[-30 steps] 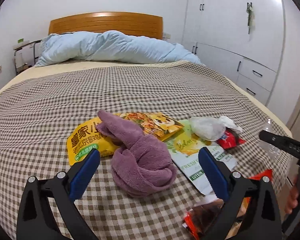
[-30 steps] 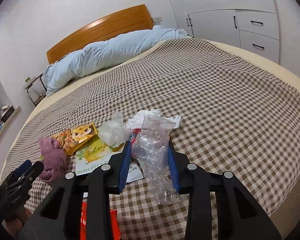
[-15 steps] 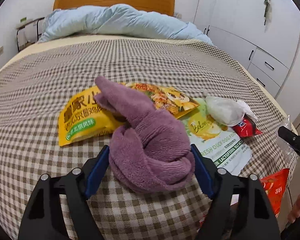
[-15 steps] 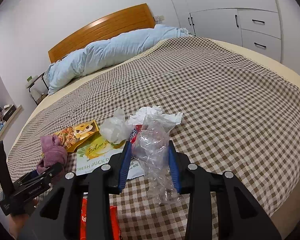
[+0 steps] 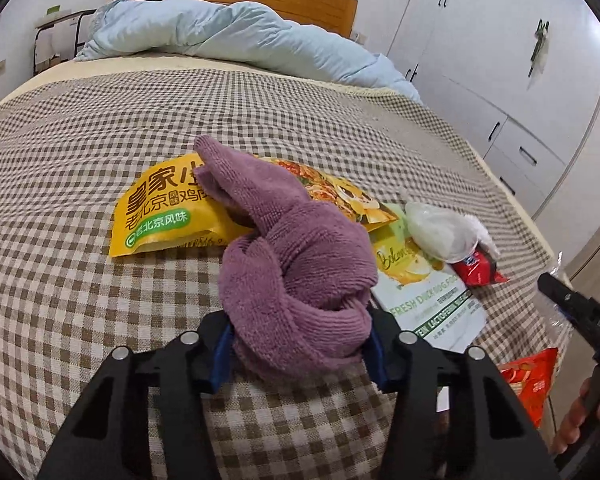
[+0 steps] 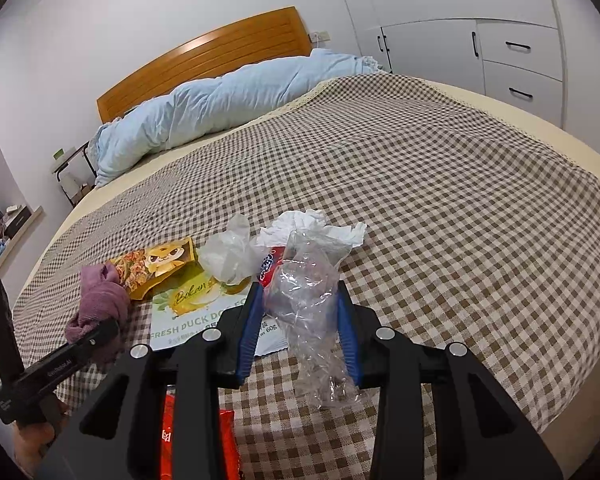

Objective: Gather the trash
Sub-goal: 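Lift the purple cloth off the bed with the left tool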

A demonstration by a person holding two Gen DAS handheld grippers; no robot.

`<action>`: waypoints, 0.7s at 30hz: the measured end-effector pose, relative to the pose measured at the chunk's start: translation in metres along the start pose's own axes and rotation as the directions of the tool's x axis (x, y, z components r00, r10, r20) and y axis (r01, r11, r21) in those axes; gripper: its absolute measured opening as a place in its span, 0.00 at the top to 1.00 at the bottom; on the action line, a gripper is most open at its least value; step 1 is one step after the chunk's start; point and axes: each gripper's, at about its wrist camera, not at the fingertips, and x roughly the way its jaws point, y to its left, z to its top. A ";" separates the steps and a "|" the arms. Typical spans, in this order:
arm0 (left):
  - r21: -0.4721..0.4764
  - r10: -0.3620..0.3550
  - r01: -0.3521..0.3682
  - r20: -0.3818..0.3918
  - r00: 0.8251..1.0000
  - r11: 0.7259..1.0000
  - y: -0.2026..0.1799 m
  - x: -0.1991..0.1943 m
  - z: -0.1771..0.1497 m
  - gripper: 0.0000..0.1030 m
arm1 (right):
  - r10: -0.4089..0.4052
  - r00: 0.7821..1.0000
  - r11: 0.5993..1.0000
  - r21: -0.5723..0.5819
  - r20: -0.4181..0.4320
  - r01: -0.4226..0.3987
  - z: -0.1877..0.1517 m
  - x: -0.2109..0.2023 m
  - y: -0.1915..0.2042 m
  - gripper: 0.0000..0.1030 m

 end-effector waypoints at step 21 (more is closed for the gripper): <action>0.089 -0.071 0.054 0.199 0.977 0.995 -0.009 -0.058 0.009 0.55 | 0.007 0.998 0.999 -0.044 0.057 -0.005 -0.001 -0.010 0.012 0.65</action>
